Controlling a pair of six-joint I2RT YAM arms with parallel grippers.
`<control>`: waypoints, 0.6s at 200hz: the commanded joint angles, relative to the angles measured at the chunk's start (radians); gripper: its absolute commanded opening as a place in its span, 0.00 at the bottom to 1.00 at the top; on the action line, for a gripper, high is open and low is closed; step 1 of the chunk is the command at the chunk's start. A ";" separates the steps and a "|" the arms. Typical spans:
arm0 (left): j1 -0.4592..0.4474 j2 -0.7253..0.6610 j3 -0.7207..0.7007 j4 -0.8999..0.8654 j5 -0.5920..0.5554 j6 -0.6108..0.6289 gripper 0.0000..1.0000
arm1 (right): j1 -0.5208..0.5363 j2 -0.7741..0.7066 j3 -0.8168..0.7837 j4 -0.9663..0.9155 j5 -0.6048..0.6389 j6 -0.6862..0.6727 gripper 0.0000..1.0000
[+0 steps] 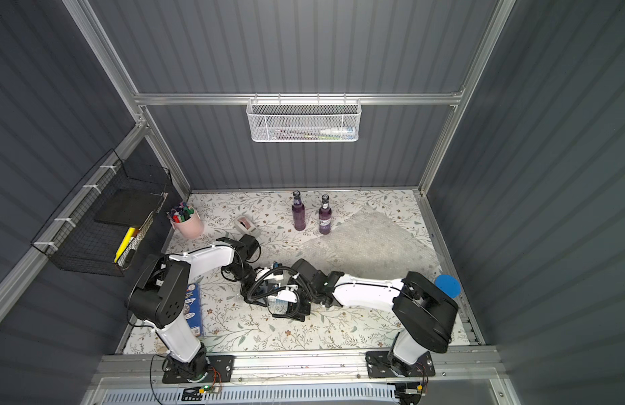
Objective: Wrap wine bottles in bubble wrap
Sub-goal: Wrap the wine bottle in bubble wrap.
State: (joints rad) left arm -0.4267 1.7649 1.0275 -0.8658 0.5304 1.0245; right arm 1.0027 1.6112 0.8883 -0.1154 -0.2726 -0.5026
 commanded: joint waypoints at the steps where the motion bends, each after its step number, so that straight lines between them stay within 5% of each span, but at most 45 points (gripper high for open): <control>1: -0.010 0.034 0.011 -0.068 0.038 -0.009 0.78 | 0.002 0.030 0.070 0.000 0.088 -0.094 0.88; 120: 0.016 -0.015 0.049 -0.071 0.092 -0.042 0.86 | 0.017 0.194 0.109 -0.066 0.096 -0.133 0.82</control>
State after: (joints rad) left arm -0.4114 1.7889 1.0531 -0.8871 0.5735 0.9718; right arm 1.0157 1.7626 0.9859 -0.1265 -0.1833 -0.6342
